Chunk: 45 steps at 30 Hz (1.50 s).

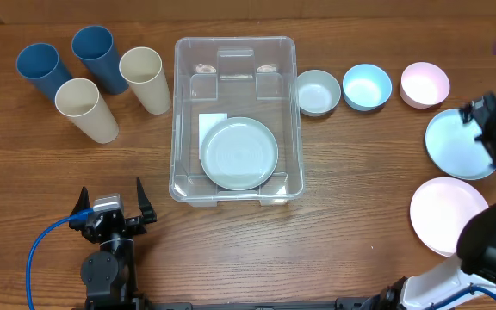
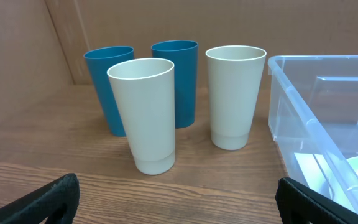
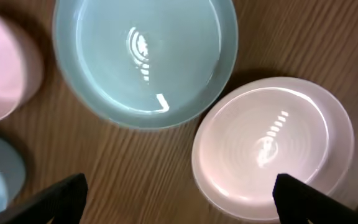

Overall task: Pack container
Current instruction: 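Move the right gripper to the light-blue plate and grasp its rim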

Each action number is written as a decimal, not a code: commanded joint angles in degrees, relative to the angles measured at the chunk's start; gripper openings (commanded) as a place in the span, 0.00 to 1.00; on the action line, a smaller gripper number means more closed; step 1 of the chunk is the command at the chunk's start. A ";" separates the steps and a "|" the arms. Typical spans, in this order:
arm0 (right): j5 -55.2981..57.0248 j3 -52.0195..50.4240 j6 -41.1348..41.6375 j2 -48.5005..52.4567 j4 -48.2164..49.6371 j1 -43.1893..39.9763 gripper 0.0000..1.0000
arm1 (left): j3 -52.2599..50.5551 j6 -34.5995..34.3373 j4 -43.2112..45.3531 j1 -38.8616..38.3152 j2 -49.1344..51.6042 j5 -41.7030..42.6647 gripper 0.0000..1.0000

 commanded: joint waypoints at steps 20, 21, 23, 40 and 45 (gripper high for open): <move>6.05 -19.26 -2.73 2.01 29.49 -6.64 0.97 | -0.17 0.87 0.09 0.31 -0.55 0.50 1.00; 6.34 -19.26 -2.71 2.60 29.53 -6.64 0.97 | -0.17 0.87 0.09 0.31 -0.55 0.48 1.00; 6.49 -19.26 -2.73 3.91 29.75 -6.64 0.97 | -0.17 0.90 0.09 0.31 -0.55 0.50 1.00; 6.67 -19.28 -2.71 11.63 34.77 -6.64 0.07 | -0.17 0.90 0.09 0.31 -0.55 0.50 1.00; 6.64 -19.26 -2.60 11.63 34.62 -6.64 0.04 | -0.17 0.87 0.09 0.31 -0.55 0.50 1.00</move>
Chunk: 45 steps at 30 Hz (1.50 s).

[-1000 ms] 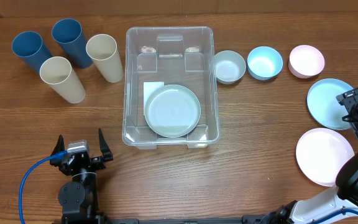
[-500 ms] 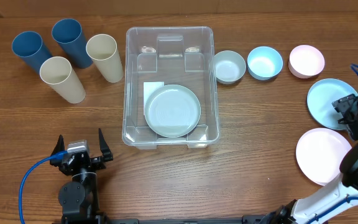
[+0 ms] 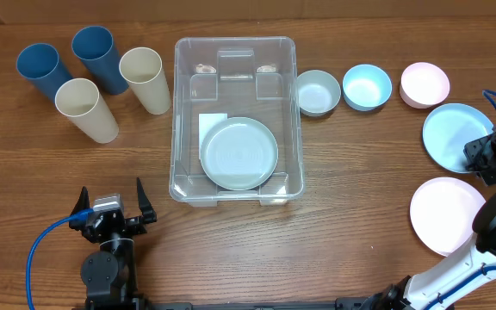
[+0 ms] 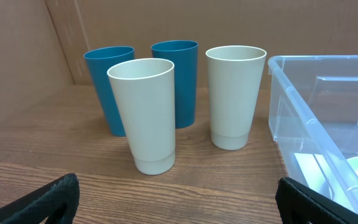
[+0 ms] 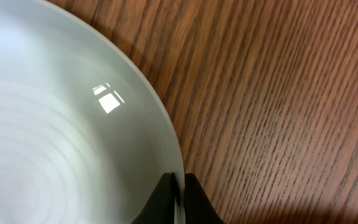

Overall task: Pack container
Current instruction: 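Move the right gripper to the light-blue plate and grasp its rim, then carry the light-blue plate over the bin and drop it on the white plate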

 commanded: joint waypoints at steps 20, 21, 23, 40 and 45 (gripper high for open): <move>-1.99 31.43 4.57 0.37 -31.01 0.11 0.04 | -0.17 0.87 0.13 0.31 -0.55 0.50 1.00; -1.99 32.94 4.57 0.37 -32.35 0.11 0.04 | -0.17 0.90 0.13 0.31 -0.55 0.50 1.00; -2.36 35.65 4.61 0.37 -35.04 0.13 0.04 | -0.17 0.90 0.13 0.31 -0.55 0.48 1.00; -29.86 54.55 -17.29 -6.75 -47.43 30.82 0.04 | -0.17 0.90 0.13 0.31 -0.55 0.50 1.00; -20.96 53.64 -18.21 -6.64 -49.37 48.74 0.04 | -0.17 0.90 0.13 0.31 -0.55 0.48 1.00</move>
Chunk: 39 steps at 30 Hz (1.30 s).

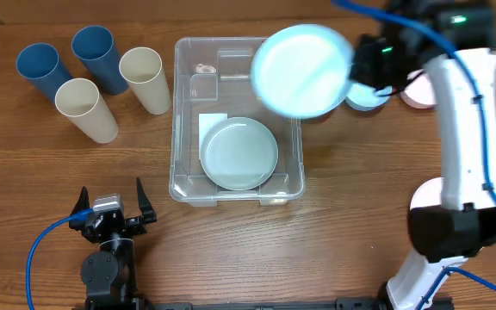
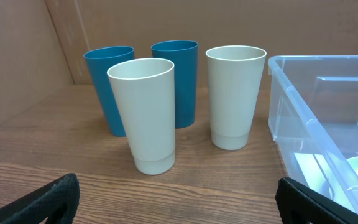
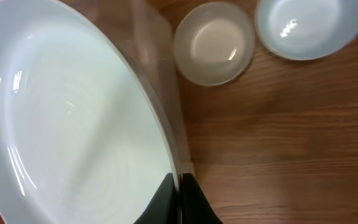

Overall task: Pack container
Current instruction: 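Carry the light-blue plate over the bin and drop it on the white plate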

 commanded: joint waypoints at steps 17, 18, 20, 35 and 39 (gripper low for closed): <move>9.40 -39.41 2.14 -1.73 26.40 19.76 0.05 | -0.17 0.90 0.13 0.31 -0.55 0.50 1.00; 9.42 -39.43 2.12 -1.70 27.21 19.98 0.05 | -0.17 0.90 0.13 0.31 -0.55 0.48 1.00; 9.42 -39.45 2.12 -1.70 28.57 20.31 0.05 | -0.17 0.92 0.13 0.31 -0.55 0.50 1.00; 5.55 -39.32 -1.09 -1.73 29.99 20.37 0.47 | -0.17 0.92 0.13 0.31 -0.55 0.48 1.00; 5.84 -27.76 -0.83 -3.52 20.15 20.24 0.52 | -0.17 0.92 0.13 0.31 -0.55 0.50 1.00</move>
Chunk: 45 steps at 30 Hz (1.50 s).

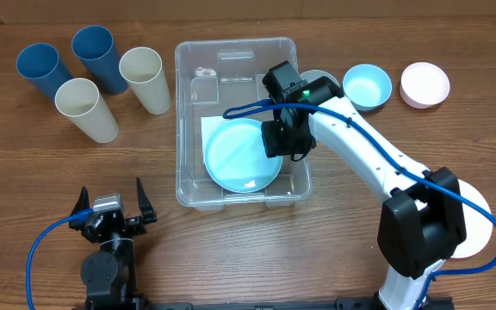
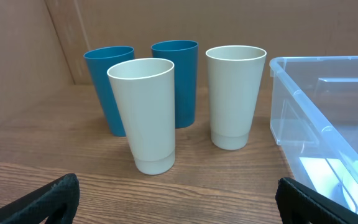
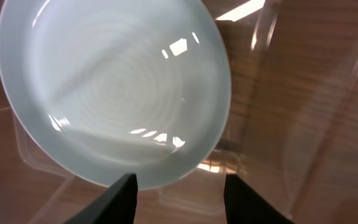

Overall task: Pack container
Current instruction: 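Carry the light-blue plate over the bin and drop it on the white plate, then move the right gripper to the pink plate and grasp its rim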

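The clear plastic container (image 1: 188, 103) stands mid-table. A light blue plate (image 1: 239, 159) lies flat in its near half, also filling the right wrist view as the plate (image 3: 114, 87). My right gripper (image 1: 287, 138) hangs open inside the container, just over the plate's right edge; in its own view the gripper (image 3: 182, 199) has nothing between its fingers (image 3: 124, 198). My left gripper (image 1: 110, 209) rests open near the front left edge, facing the cups, and in its own view the gripper (image 2: 179, 211) is empty.
Two blue cups (image 1: 38, 67) and two cream cups (image 1: 145, 77) stand left of the container. Right of it sit a pale bowl (image 1: 324, 83) partly under my arm, a blue bowl (image 1: 367, 86) and a pink bowl (image 1: 424, 83). A pink plate (image 1: 479, 215) shows behind the right arm.
The right gripper held the blue plate tilted above the container's far right corner. Now the plate lies in the container over the pale green plate, the gripper is open, and the container sits slightly further right.
The right gripper was open above the blue and pink plates at the far right. Then it was shut on the blue plate's rim on the table. It then held the plate over the container, and now the plate rests inside, released. The left arm has stayed still.
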Each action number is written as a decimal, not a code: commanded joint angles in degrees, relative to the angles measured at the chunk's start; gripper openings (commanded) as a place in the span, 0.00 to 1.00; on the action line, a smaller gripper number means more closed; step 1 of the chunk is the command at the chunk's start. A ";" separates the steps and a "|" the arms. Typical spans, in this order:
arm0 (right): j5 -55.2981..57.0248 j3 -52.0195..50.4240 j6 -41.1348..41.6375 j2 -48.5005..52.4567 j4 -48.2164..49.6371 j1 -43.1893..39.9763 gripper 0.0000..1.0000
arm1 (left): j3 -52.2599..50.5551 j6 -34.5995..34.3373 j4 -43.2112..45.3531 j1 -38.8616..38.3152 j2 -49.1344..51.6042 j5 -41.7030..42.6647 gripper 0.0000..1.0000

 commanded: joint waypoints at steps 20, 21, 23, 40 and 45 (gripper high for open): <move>8.70 -11.26 16.81 -31.12 -21.99 -63.95 1.00 | -0.17 0.92 0.15 0.31 -0.55 0.48 1.00; 7.74 -16.96 16.81 -31.12 -18.73 -66.66 1.00 | -0.17 0.92 0.15 0.31 -0.55 0.46 1.00; 5.44 -27.10 16.85 -31.12 -11.93 -71.65 1.00 | -0.17 0.92 0.15 0.31 -0.55 0.48 1.00; 10.14 -44.76 25.77 -29.59 9.73 -84.32 0.95 | -0.17 0.92 0.15 0.31 -0.55 0.46 1.00; 11.08 -50.86 25.75 -29.59 15.98 -84.32 0.87 | -0.17 0.92 0.15 0.31 -0.55 0.48 1.00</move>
